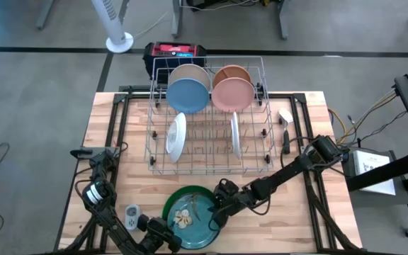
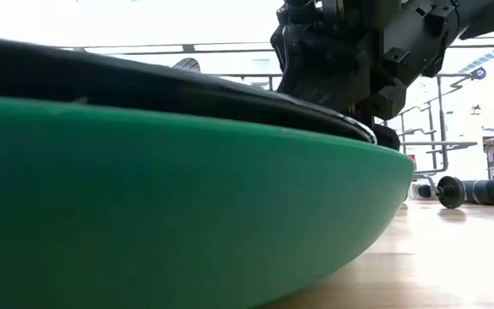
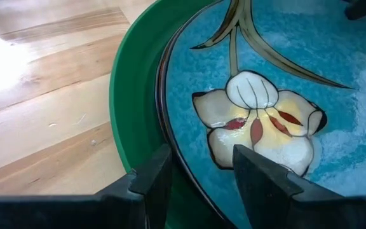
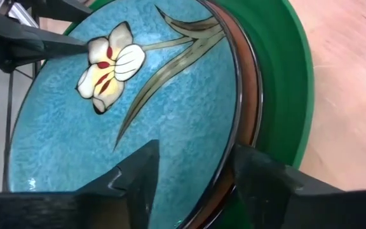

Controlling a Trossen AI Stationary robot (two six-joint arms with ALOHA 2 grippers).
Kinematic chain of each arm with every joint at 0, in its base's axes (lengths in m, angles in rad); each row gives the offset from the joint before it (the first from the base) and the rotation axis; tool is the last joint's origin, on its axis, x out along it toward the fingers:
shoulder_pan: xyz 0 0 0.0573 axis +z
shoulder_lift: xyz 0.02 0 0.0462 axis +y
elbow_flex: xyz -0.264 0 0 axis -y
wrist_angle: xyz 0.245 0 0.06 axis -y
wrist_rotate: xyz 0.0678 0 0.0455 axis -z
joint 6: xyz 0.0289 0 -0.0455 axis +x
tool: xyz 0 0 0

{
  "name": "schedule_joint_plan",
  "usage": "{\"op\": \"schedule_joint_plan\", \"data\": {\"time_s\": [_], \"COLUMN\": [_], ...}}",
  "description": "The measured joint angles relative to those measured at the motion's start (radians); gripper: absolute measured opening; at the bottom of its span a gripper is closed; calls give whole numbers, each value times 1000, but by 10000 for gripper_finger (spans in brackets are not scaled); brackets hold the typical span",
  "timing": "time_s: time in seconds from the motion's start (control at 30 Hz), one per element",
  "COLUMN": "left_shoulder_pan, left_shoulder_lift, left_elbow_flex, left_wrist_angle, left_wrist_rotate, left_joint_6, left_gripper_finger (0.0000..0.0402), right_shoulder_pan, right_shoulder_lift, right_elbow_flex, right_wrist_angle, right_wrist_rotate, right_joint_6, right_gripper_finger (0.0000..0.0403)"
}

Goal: Sort dishes
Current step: Put the blue flower patterned plate into the dish rack

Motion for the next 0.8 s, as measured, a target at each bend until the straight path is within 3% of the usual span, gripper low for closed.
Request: {"op": "schedule_joint_plan", "data": {"time_s": [0.4,0.8], "left_shoulder_pan": [-1,-15], "left_shoulder_lift": [2,7], "left_elbow_flex": [0,92], "left_wrist_angle": [8,-106], "left_wrist_rotate": [-36,-43], "left_joint_6": [-5,-4], "left_gripper_finger": [155,155], "right_shoulder_pan": [-19,-26], "right_shoulder_lift": [2,-2], "right_elbow_flex": [0,11], "right_wrist_angle": [-6,1], "right_wrist_rotate": [61,107], "right_joint_6": [-74,-147], "right_gripper_finger": [13,2]}}
